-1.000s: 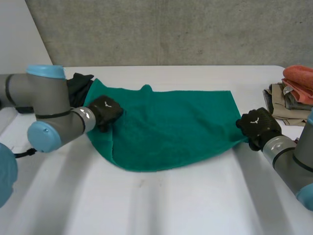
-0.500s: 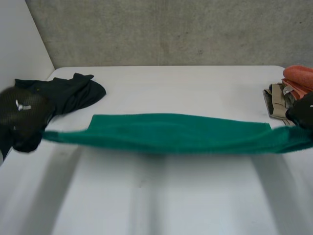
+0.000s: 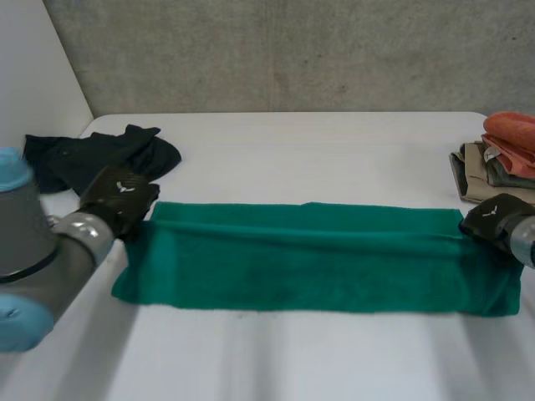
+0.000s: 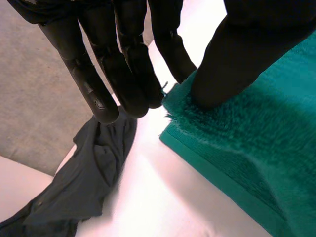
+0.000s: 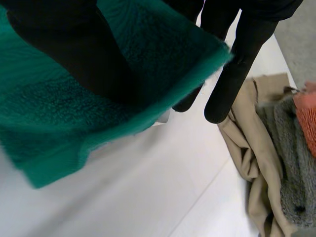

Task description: Fold the laundry.

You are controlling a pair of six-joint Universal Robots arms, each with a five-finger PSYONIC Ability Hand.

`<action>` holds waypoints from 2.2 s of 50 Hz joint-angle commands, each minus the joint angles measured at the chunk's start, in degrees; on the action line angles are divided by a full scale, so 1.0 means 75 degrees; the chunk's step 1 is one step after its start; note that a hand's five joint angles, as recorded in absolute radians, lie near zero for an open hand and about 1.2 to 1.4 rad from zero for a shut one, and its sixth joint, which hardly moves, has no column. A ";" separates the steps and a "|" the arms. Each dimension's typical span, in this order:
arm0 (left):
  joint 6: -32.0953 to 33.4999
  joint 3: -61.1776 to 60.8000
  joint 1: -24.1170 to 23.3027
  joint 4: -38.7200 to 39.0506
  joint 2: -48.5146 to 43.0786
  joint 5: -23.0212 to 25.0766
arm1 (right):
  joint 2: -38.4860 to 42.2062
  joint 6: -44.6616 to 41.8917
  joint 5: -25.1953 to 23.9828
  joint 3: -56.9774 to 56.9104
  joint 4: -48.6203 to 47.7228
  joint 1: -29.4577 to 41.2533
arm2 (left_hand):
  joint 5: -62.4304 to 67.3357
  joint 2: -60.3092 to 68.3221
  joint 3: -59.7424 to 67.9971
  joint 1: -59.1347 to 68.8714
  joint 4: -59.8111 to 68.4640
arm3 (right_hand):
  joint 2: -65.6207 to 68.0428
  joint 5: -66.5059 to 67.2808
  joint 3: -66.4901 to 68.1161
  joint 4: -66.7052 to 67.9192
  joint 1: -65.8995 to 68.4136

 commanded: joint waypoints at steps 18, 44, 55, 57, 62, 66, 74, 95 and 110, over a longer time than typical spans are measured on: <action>0.0124 0.4477 -0.1130 0.0079 -0.3497 -0.1511 | 0.2567 0.0250 0.1171 -0.2842 -0.2231 0.0908 | -0.6939 -0.7215 -0.7177 -0.6762 -0.7216 | -0.5862 -0.5831 -0.5958 -0.6005 -0.5488; -0.0016 0.0670 -0.1706 0.0781 -0.0475 -0.1746 | -0.0690 0.2265 -0.0957 0.1245 -0.1247 -0.0707 | -0.7540 -0.7816 -0.7778 -0.7363 -0.7817 | -0.6161 -0.6130 -0.6257 -0.6303 -0.5786; -0.0179 0.0035 -0.1588 0.1509 -0.0275 -0.1465 | -0.0399 0.2289 -0.1534 0.2162 -0.2431 -0.1342 | -0.7540 -0.7816 -0.7778 -0.7363 -0.7817 | -0.5734 -0.5702 -0.5830 -0.5876 -0.5359; -0.0273 0.0035 -0.1577 0.1509 -0.0298 -0.1465 | -0.0199 0.2278 -0.1546 0.2139 -0.2431 -0.1365 | -0.7540 -0.7816 -0.7778 -0.7363 -0.7817 | -0.5644 -0.5613 -0.5740 -0.5787 -0.5270; -0.0660 0.0024 -0.1565 0.1509 -0.0310 -0.1441 | 0.0083 0.2207 -0.1476 0.1963 -0.2489 -0.1412 | -0.7540 -0.7816 -0.7778 -0.7363 -0.7817 | 0.1614 0.1645 0.1518 0.1472 0.1989; -0.0813 0.0024 -0.1518 0.1509 -0.0263 -0.1429 | 0.0048 0.2149 -0.1184 0.1776 -0.2654 -0.1798 | -0.7540 -0.7816 -0.7778 -0.7363 -0.7817 | 0.1637 0.1669 0.1542 0.1495 0.2012; -0.0860 -0.0023 -0.1471 0.1450 0.0018 -0.1441 | -0.0210 0.0709 -0.0597 0.1529 -0.2876 -0.2805 | -0.7540 -0.7816 -0.7778 -0.7363 -0.7817 | 0.1637 0.1669 0.1542 0.1495 0.2012; -0.0872 -0.0386 -0.1295 0.1427 0.0733 -0.1488 | -0.0811 0.1000 -0.1192 0.1260 -0.5533 0.3398 | -0.7540 -0.7816 -0.7778 -0.7363 -0.7817 | 0.1637 0.1669 0.1542 0.1495 0.2012; -0.1012 -0.0410 -0.1412 0.1509 0.0663 -0.1476 | 0.1490 0.0589 -0.1476 0.0627 -0.5654 0.5701 | -0.7540 -0.7816 -0.7778 -0.7363 -0.7817 | -0.5916 -0.5885 -0.6012 -0.6058 -0.5541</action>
